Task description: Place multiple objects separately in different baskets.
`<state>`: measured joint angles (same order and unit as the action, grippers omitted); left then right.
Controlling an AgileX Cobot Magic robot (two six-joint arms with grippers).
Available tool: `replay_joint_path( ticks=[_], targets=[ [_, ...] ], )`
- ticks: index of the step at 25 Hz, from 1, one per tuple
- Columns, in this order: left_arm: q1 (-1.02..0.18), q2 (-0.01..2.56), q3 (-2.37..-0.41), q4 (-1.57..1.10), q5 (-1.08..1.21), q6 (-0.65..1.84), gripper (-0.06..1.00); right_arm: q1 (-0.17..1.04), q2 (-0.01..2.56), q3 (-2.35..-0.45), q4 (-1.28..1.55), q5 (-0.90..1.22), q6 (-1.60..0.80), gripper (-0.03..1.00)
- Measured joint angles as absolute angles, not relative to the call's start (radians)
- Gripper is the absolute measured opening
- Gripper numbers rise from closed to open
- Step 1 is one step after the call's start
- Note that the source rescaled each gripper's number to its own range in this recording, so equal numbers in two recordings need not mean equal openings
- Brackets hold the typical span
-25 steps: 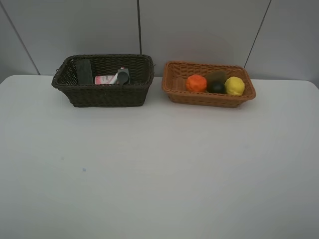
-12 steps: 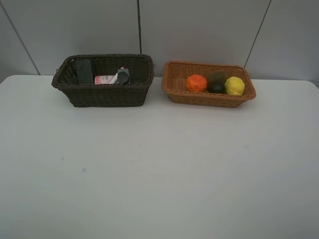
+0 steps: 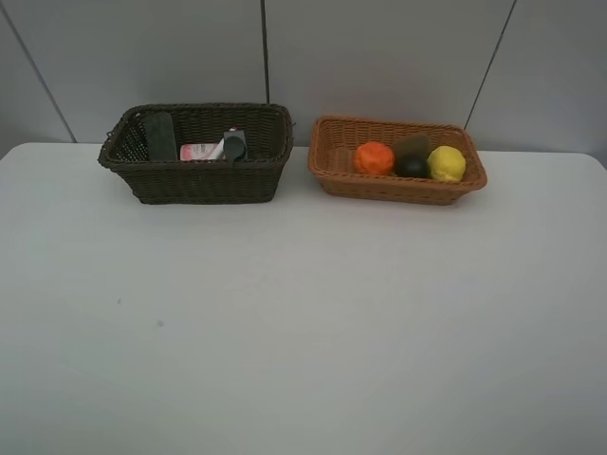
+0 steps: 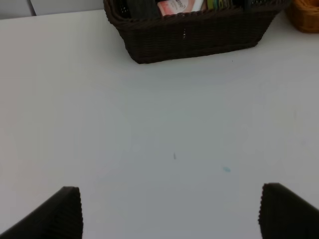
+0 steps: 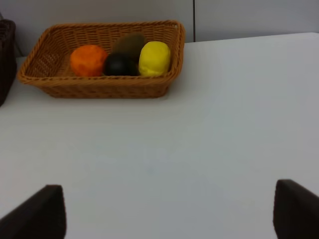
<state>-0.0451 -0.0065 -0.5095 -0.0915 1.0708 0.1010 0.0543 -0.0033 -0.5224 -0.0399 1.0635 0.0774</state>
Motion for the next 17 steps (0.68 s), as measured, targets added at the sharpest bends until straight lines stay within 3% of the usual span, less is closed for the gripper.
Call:
replay_joint_path(
  ticks=[17],
  targets=[
    [-0.045, -0.006, -0.509, -0.092, 1.071, 0.101, 0.92, 0.054, -0.003, -0.522, -0.041, 1.064, 0.077, 0.95]
  ],
)
